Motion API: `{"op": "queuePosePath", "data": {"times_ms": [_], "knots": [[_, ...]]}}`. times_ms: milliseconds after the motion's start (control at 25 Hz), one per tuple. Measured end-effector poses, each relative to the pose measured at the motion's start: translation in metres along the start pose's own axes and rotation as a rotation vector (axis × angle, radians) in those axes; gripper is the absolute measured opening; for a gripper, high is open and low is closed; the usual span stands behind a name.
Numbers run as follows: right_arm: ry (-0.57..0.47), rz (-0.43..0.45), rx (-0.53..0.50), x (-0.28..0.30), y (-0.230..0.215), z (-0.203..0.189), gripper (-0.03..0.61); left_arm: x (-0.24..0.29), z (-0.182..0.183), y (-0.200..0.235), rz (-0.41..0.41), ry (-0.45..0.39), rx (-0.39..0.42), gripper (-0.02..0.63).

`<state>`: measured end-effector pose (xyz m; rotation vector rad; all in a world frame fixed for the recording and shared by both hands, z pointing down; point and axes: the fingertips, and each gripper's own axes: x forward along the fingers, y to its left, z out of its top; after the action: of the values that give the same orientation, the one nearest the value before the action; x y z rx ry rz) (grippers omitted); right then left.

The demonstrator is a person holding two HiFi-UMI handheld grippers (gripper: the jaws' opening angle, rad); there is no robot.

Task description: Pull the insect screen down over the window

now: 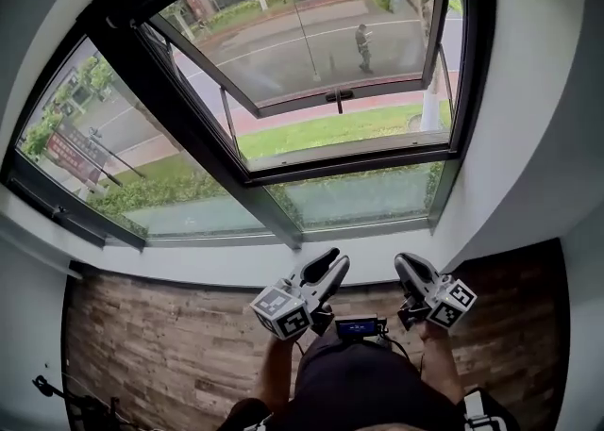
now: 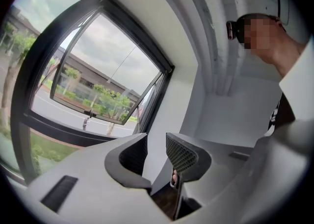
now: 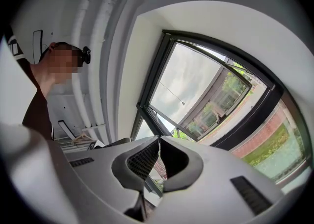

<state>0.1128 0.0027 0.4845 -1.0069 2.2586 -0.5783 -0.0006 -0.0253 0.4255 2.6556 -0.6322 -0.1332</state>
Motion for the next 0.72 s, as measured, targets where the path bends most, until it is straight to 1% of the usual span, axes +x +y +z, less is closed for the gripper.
{"op": "queuePosePath", "data": {"times_ms": [40, 80, 120, 160, 200, 280, 360, 440, 600, 640, 720], "knots": [[0.001, -0.009, -0.009, 0.004, -0.005, 0.002, 0.008, 0.006, 0.005, 0.003, -0.025, -0.030, -0.062, 0.105], [0.002, -0.019, -0.021, 0.008, -0.010, 0.005, 0.008, 0.012, 0.011, 0.006, -0.061, -0.068, -0.129, 0.067], [0.002, -0.029, -0.034, 0.013, -0.014, 0.009, 0.008, 0.017, 0.019, 0.010, -0.108, -0.106, -0.179, 0.050], [0.004, -0.038, -0.047, 0.020, -0.018, 0.012, 0.008, 0.020, 0.027, 0.013, -0.162, -0.138, -0.192, 0.039], [0.006, -0.047, -0.058, 0.028, -0.020, 0.014, 0.008, 0.021, 0.037, 0.016, -0.218, -0.160, -0.163, 0.031], [0.019, -0.054, -0.088, 0.046, -0.022, 0.019, 0.008, 0.019, 0.062, 0.022, -0.305, -0.194, -0.028, 0.031], [0.044, -0.051, -0.153, 0.066, -0.022, 0.030, 0.008, 0.019, 0.096, 0.034, -0.323, -0.233, 0.133, 0.031], [0.067, -0.048, -0.234, 0.089, -0.022, 0.047, 0.008, 0.023, 0.129, 0.050, -0.296, -0.238, 0.297, 0.031], [0.107, -0.039, -0.386, 0.137, -0.018, 0.078, 0.008, 0.035, 0.178, 0.083, -0.181, -0.145, 0.616, 0.031], [0.117, -0.034, -0.431, 0.151, -0.015, 0.086, 0.008, 0.038, 0.190, 0.088, -0.154, -0.133, 0.684, 0.031], [0.128, -0.022, -0.520, 0.178, -0.007, 0.103, 0.008, 0.043, 0.214, 0.094, -0.121, -0.142, 0.798, 0.031]]}}
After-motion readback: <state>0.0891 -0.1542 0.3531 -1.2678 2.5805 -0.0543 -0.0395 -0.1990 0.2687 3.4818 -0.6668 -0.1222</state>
